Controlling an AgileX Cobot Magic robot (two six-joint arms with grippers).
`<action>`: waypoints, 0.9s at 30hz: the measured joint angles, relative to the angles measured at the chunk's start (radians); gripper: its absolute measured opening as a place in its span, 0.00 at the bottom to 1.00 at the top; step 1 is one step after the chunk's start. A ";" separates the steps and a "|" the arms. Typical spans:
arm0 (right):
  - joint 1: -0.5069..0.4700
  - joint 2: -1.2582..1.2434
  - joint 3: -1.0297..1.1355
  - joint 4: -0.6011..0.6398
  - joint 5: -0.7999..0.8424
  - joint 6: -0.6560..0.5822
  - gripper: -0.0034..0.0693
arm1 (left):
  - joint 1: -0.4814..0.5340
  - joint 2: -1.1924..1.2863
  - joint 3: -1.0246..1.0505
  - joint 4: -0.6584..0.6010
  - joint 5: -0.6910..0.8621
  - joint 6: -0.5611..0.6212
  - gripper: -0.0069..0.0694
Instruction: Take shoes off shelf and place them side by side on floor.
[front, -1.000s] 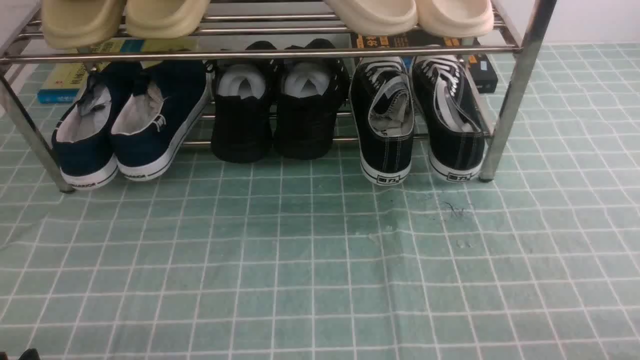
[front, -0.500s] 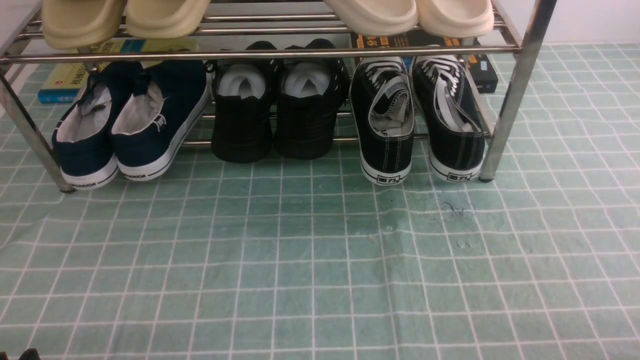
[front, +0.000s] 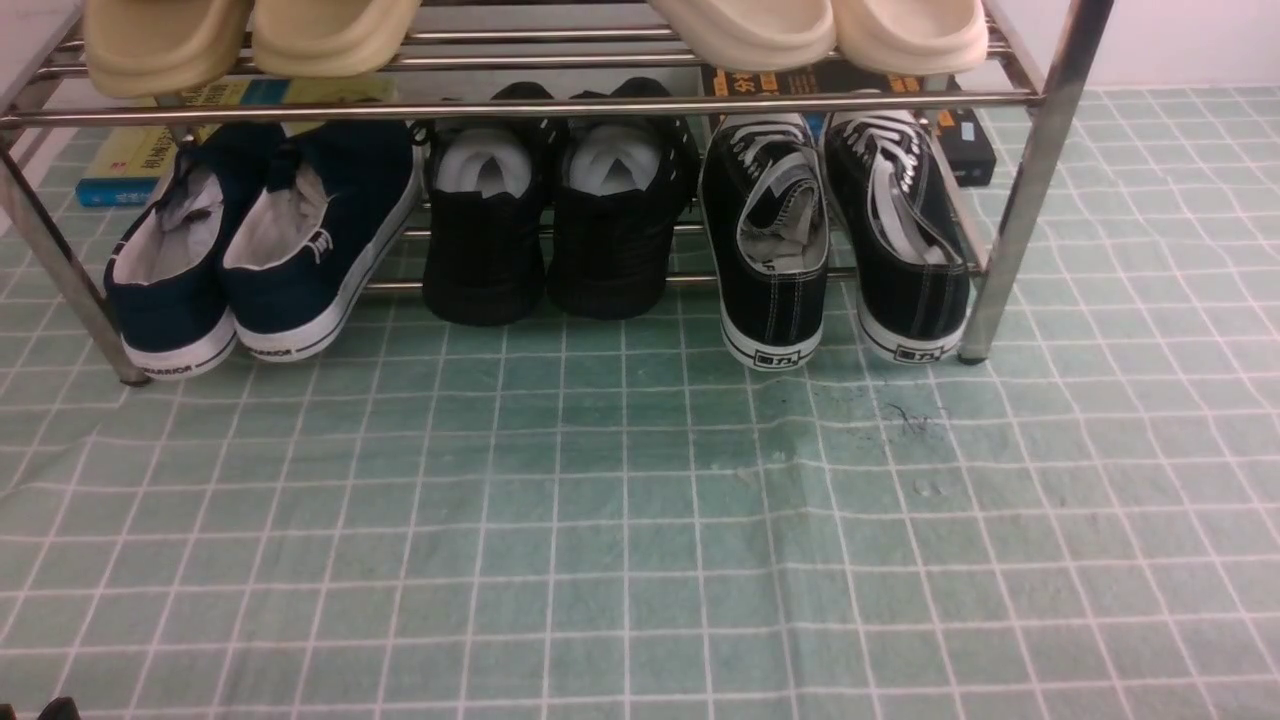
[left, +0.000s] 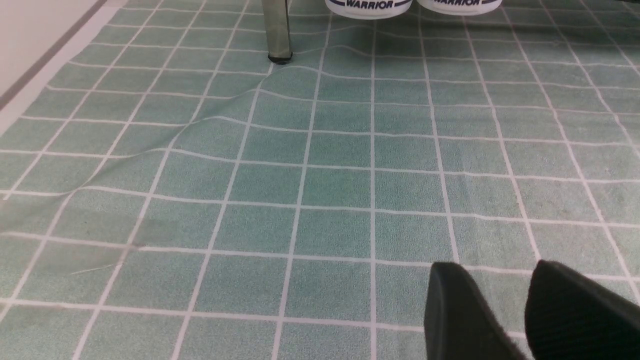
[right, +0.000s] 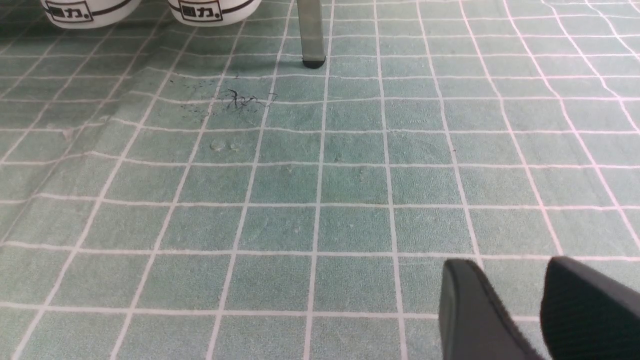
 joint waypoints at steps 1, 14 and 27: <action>0.000 0.000 0.000 0.002 0.000 0.000 0.38 | 0.000 0.000 0.000 0.000 0.000 0.000 0.41; 0.000 0.000 0.012 0.535 -0.087 0.246 0.38 | 0.000 0.000 0.000 0.000 0.000 0.000 0.41; 0.000 0.016 -0.073 0.566 -0.205 0.164 0.28 | 0.000 0.000 0.000 0.000 0.000 0.000 0.41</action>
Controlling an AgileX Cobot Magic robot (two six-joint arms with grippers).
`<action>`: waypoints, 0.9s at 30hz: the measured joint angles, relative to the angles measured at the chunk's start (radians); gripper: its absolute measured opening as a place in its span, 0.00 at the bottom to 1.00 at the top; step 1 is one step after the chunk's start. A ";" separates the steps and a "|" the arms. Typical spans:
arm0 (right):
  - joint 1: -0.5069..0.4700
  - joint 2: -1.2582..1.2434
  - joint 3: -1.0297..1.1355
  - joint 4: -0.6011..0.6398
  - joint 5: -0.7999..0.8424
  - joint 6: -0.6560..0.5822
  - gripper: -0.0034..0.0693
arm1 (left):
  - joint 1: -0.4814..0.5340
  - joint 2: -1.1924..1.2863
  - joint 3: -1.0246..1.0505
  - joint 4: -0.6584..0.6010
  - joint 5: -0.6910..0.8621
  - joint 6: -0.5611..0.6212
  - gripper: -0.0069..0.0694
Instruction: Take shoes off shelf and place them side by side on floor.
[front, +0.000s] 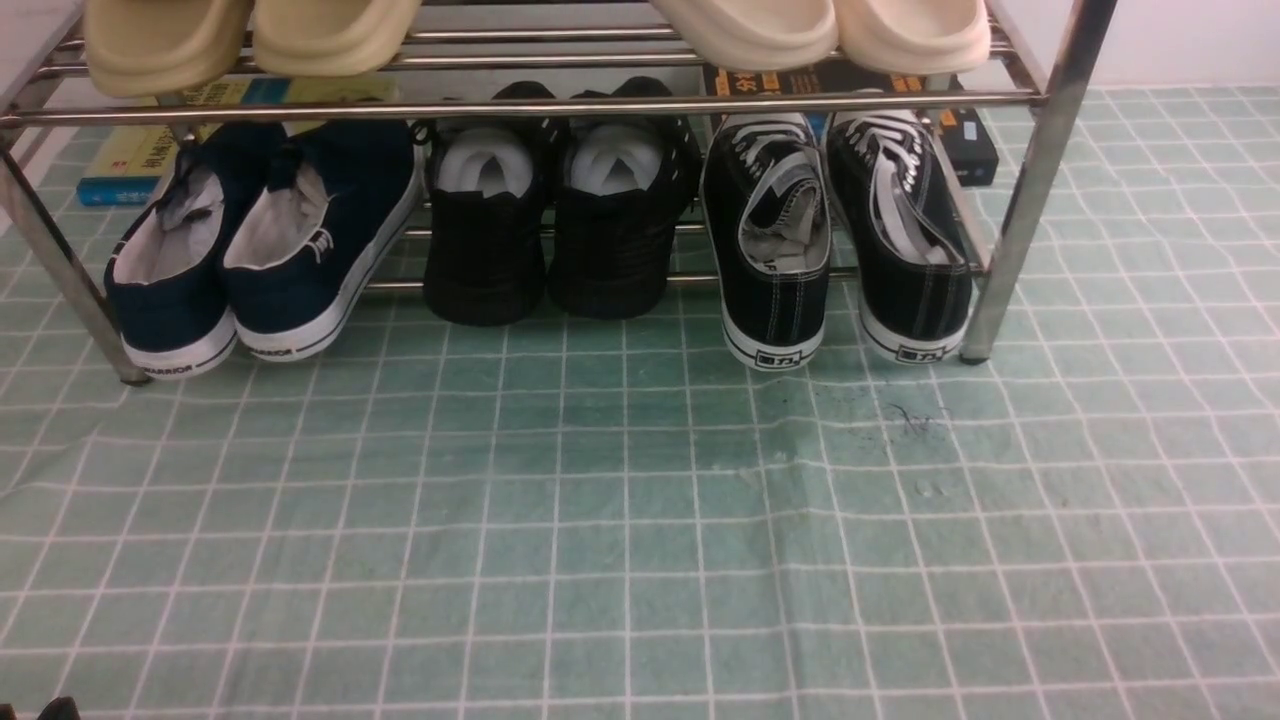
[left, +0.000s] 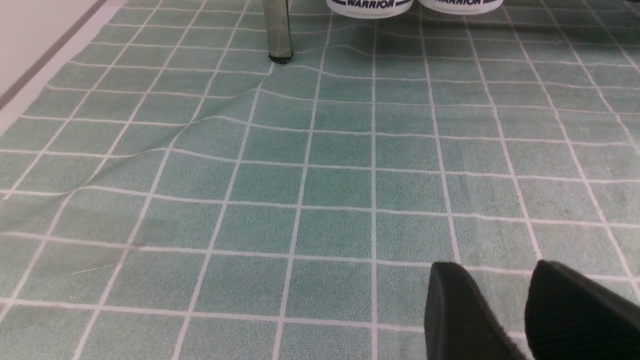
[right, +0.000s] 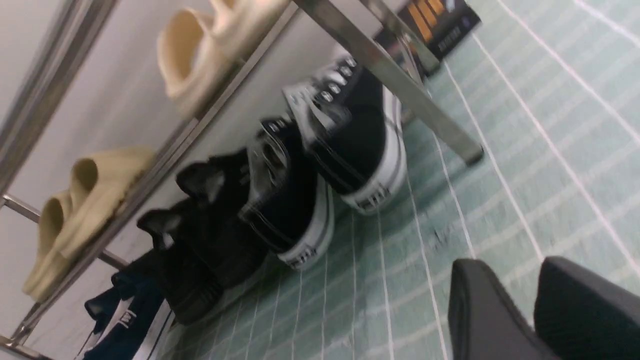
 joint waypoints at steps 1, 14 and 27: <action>0.000 0.042 -0.057 -0.020 -0.018 -0.061 0.21 | 0.000 0.000 0.000 0.000 0.000 0.000 0.41; 0.004 0.855 -0.669 0.003 0.684 -0.501 0.03 | 0.000 0.000 0.000 0.000 0.000 0.000 0.41; 0.263 1.363 -1.115 0.158 0.963 -0.731 0.05 | 0.000 0.000 0.000 0.000 0.000 0.000 0.41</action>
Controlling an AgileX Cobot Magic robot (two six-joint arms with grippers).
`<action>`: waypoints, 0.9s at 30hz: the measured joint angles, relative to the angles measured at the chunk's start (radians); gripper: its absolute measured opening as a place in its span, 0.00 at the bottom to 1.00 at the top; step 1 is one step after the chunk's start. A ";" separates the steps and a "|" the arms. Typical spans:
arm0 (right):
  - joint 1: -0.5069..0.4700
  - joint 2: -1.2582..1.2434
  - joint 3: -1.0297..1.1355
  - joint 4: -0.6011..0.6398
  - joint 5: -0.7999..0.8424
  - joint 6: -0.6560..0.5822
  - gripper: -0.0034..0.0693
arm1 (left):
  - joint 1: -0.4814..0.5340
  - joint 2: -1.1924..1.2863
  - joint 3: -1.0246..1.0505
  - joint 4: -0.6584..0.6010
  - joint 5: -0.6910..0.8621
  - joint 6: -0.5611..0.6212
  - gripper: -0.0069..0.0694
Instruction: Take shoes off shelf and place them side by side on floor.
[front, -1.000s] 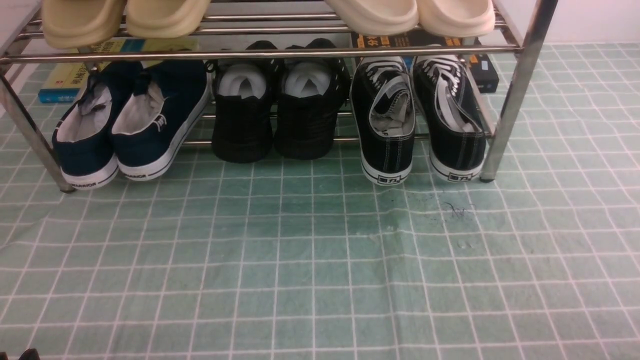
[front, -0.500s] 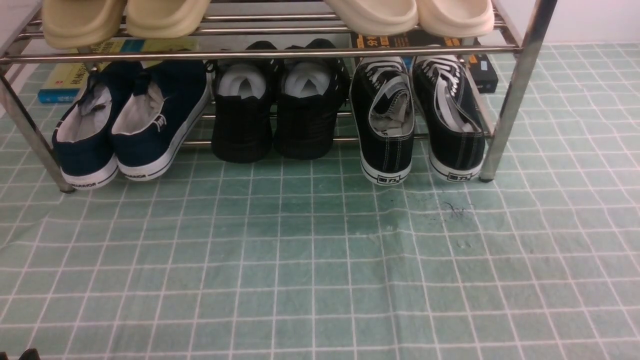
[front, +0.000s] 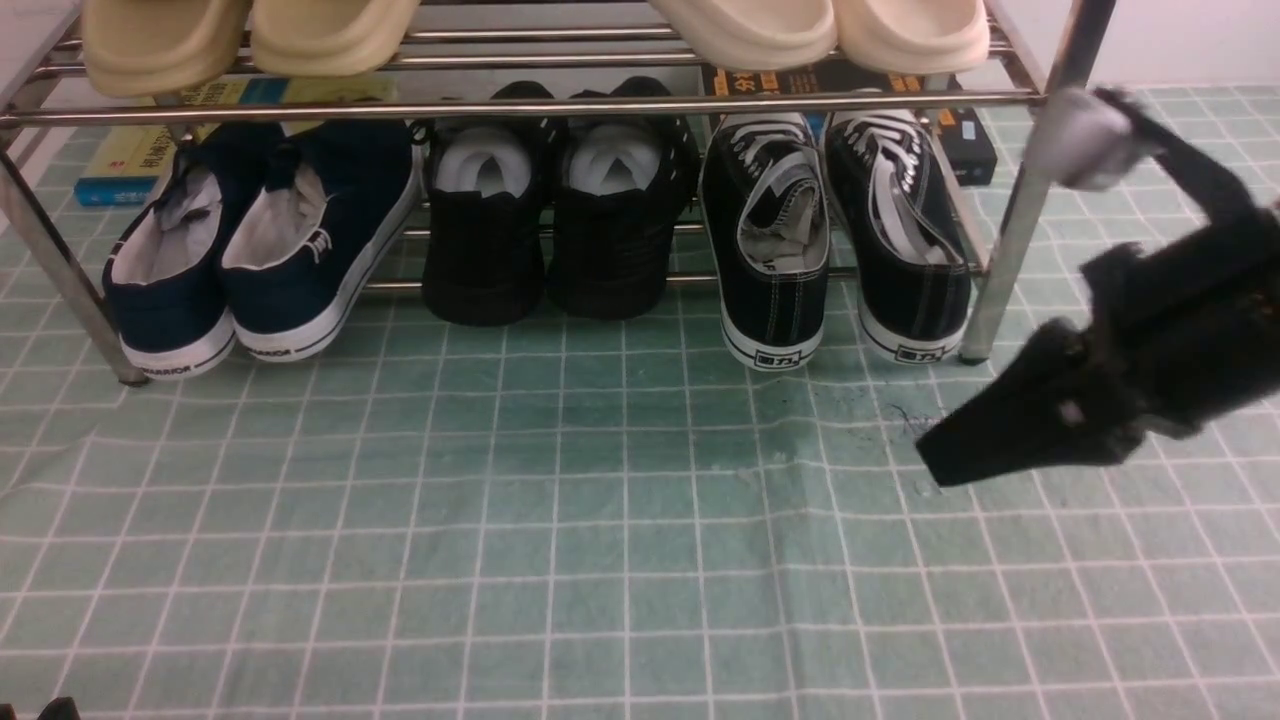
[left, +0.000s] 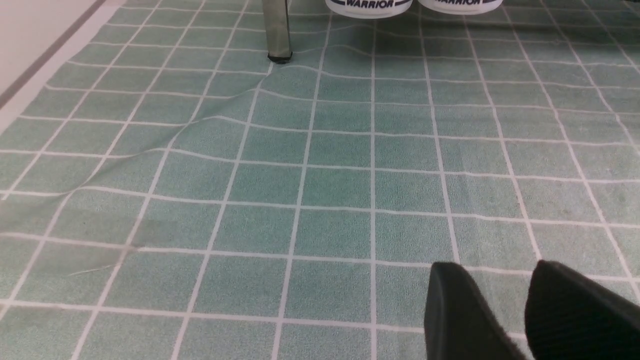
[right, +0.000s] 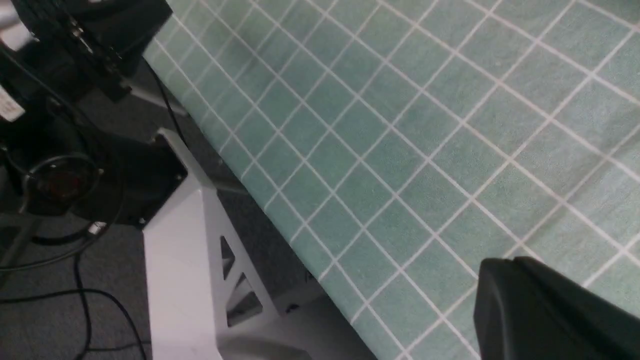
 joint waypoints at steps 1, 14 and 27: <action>0.050 0.042 -0.057 -0.089 -0.016 0.104 0.06 | 0.000 0.000 0.000 0.000 0.000 0.000 0.41; 0.199 0.399 -0.502 -0.712 -0.135 0.753 0.37 | 0.000 0.000 0.000 0.000 0.000 0.000 0.41; 0.199 0.645 -0.683 -0.893 -0.235 0.907 0.58 | 0.000 0.000 0.000 0.000 0.000 0.000 0.41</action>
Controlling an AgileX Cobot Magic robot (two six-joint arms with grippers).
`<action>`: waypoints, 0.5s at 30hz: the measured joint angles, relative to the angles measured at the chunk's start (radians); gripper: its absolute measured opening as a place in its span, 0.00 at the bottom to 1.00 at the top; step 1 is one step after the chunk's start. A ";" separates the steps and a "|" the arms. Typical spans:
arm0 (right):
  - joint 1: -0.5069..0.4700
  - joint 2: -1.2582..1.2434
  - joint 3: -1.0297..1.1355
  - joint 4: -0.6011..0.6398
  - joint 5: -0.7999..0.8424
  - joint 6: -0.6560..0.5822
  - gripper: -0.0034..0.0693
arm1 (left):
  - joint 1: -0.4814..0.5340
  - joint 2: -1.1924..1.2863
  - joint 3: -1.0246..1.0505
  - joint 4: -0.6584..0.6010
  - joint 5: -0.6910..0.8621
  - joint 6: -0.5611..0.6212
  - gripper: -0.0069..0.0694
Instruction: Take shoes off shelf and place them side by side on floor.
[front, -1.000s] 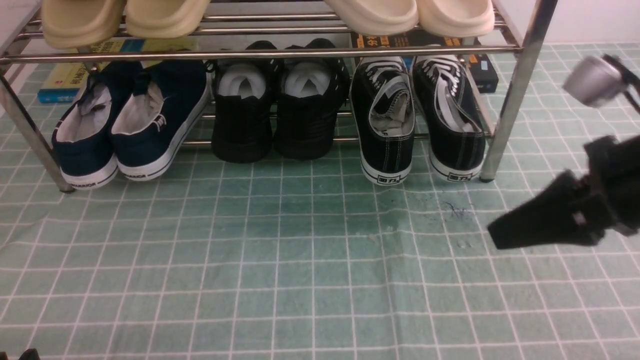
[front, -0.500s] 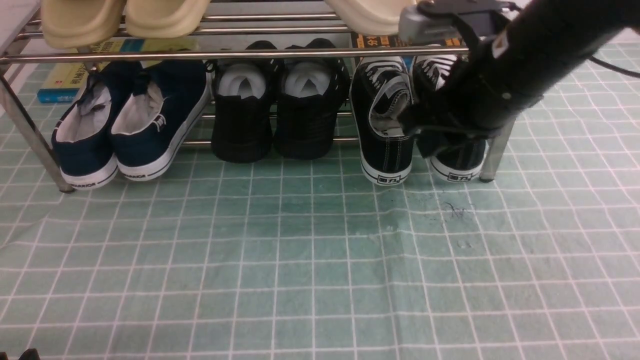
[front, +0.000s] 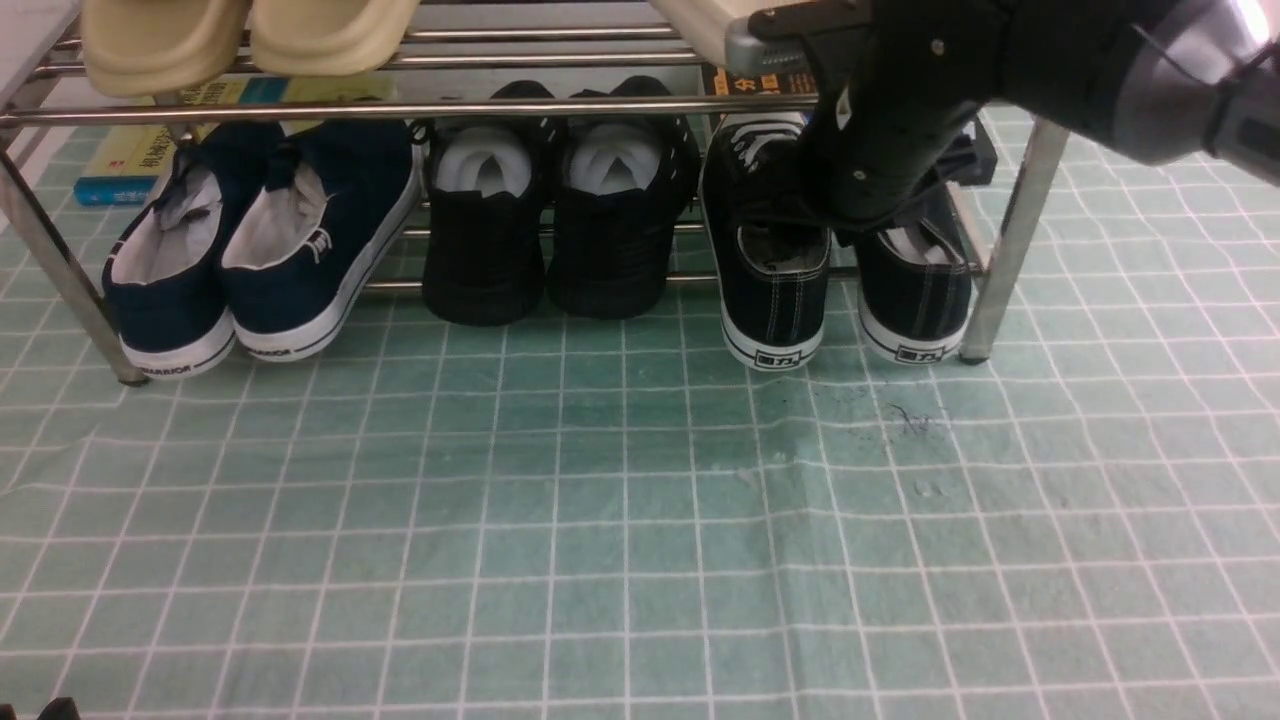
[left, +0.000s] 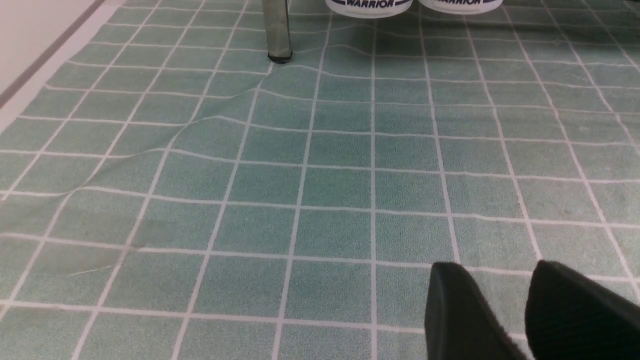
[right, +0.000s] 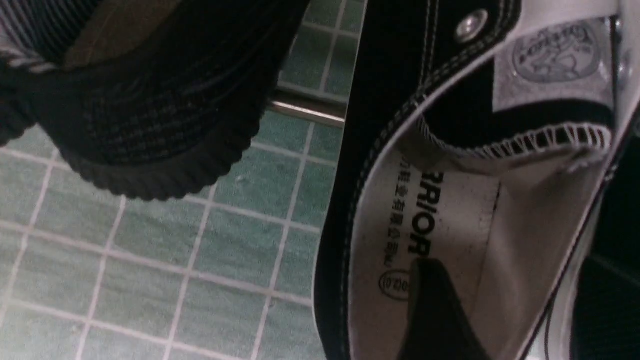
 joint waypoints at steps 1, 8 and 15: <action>0.000 0.002 0.000 -0.010 -0.010 0.016 0.58 | 0.000 0.000 0.000 0.000 0.000 0.000 0.41; 0.000 0.032 -0.001 -0.084 -0.041 0.153 0.58 | 0.000 0.000 0.000 0.000 0.000 0.000 0.41; 0.000 0.064 -0.001 -0.096 -0.045 0.167 0.58 | 0.000 0.000 0.000 0.000 0.000 0.000 0.41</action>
